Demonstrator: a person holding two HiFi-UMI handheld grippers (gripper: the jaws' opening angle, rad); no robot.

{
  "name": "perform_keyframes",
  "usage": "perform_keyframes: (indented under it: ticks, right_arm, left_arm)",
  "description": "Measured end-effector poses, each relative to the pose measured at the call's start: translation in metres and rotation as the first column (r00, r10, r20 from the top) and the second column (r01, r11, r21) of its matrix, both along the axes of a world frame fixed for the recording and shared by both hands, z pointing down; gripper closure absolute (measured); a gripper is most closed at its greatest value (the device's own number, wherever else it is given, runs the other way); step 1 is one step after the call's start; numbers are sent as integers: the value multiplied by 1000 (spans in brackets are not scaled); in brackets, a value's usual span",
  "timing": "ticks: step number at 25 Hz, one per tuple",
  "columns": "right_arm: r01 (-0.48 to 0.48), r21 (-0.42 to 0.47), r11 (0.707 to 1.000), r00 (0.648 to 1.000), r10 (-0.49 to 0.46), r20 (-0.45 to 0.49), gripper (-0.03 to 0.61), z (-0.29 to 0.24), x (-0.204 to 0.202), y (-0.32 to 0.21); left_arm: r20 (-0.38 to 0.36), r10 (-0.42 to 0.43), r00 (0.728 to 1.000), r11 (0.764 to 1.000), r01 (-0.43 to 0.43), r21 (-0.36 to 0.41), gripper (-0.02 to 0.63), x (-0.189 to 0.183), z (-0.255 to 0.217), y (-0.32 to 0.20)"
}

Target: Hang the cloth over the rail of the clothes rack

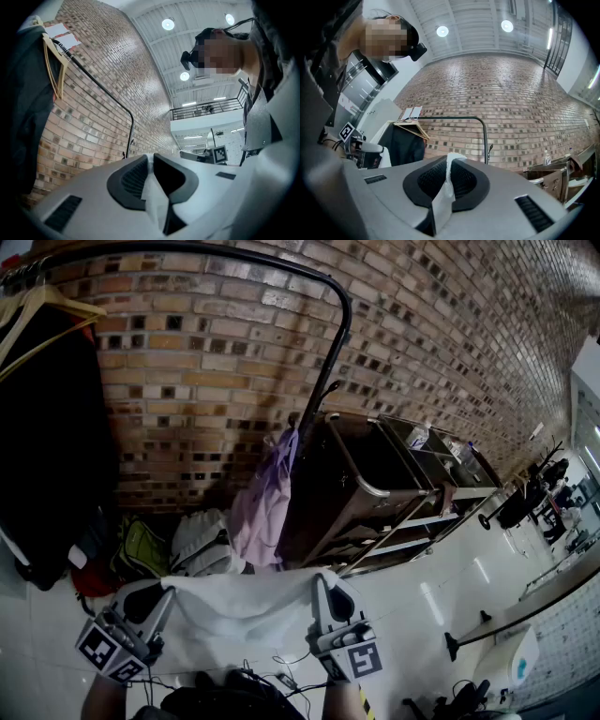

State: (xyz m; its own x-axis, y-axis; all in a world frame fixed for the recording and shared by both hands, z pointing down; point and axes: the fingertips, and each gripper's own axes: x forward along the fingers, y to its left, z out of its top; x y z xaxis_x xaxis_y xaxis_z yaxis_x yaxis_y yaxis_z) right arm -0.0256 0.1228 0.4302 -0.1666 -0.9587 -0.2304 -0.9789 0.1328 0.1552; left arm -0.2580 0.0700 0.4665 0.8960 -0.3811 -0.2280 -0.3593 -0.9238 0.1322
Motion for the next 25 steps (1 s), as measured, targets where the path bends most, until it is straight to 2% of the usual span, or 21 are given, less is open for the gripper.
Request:
perform_keyframes:
  ticks: [5, 9, 12, 15, 19, 25]
  right_arm:
    - [11, 0, 1000, 1000, -11, 9, 546, 0, -1, -6]
    - [8, 17, 1000, 999, -8, 31, 546, -4, 8, -8]
    - [-2, 21, 1000, 999, 1, 39, 546, -5, 13, -7]
    - [-6, 17, 1000, 1000, 5, 16, 546, -6, 15, -5]
    - [-25, 12, 1000, 999, 26, -24, 546, -4, 29, -7]
    - [-27, 11, 1000, 999, 26, 19, 546, -9, 78, -39]
  left_arm:
    - [-22, -18, 1000, 1000, 18, -12, 534, -5, -5, -8]
    - [-7, -35, 999, 999, 35, 11, 534, -1, -11, -9]
    - [10, -20, 1000, 1000, 20, 23, 534, 6, -13, -7]
    - [-8, 9, 1000, 1000, -9, 1, 534, 15, -12, -8]
    - [5, 42, 999, 999, -43, 10, 534, 42, -8, -13]
    - [12, 105, 994, 992, -105, 73, 534, 106, -19, -26]
